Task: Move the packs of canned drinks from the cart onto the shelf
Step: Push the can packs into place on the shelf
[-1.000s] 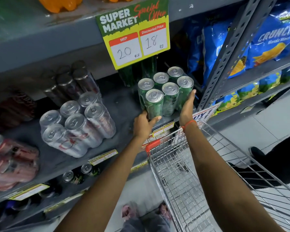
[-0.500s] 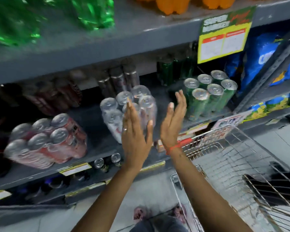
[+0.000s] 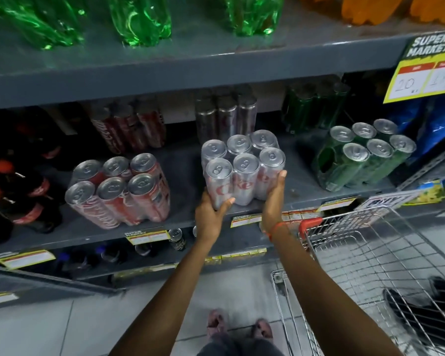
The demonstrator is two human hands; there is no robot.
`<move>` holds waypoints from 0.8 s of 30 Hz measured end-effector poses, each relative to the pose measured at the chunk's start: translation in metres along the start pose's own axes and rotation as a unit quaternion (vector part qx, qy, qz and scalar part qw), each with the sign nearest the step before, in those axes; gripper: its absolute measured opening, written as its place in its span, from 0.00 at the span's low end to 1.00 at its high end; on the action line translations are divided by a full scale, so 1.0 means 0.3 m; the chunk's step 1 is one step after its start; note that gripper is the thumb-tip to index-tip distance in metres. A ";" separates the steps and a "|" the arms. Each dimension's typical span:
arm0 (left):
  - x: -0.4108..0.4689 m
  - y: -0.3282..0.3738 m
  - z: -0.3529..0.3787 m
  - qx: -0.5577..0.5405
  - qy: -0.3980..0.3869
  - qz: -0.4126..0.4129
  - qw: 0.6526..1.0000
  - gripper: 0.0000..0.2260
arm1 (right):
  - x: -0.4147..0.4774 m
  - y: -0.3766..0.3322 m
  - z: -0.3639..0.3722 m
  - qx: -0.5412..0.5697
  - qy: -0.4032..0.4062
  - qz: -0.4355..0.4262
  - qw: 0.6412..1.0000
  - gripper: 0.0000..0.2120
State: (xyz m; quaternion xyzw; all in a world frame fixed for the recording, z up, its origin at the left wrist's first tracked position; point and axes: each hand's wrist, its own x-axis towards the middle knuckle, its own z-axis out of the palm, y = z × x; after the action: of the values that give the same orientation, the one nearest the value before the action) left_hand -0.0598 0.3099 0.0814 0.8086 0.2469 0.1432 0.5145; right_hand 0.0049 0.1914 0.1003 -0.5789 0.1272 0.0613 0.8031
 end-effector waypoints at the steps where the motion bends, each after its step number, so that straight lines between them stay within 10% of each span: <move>1: 0.004 -0.006 -0.008 -0.003 -0.004 0.010 1.000 0.25 | -0.008 0.008 -0.002 0.004 0.003 0.001 1.000 0.38; 24: 0.038 -0.027 -0.046 0.017 -0.038 0.039 0.998 0.25 | -0.001 0.038 -0.012 0.020 -0.038 0.004 0.999 0.47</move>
State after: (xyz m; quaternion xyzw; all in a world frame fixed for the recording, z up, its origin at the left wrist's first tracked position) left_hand -0.0590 0.3295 0.0797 0.8312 0.1974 0.1280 0.5036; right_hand 0.0013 0.1917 0.0888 -0.5593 0.1002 0.0843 0.8186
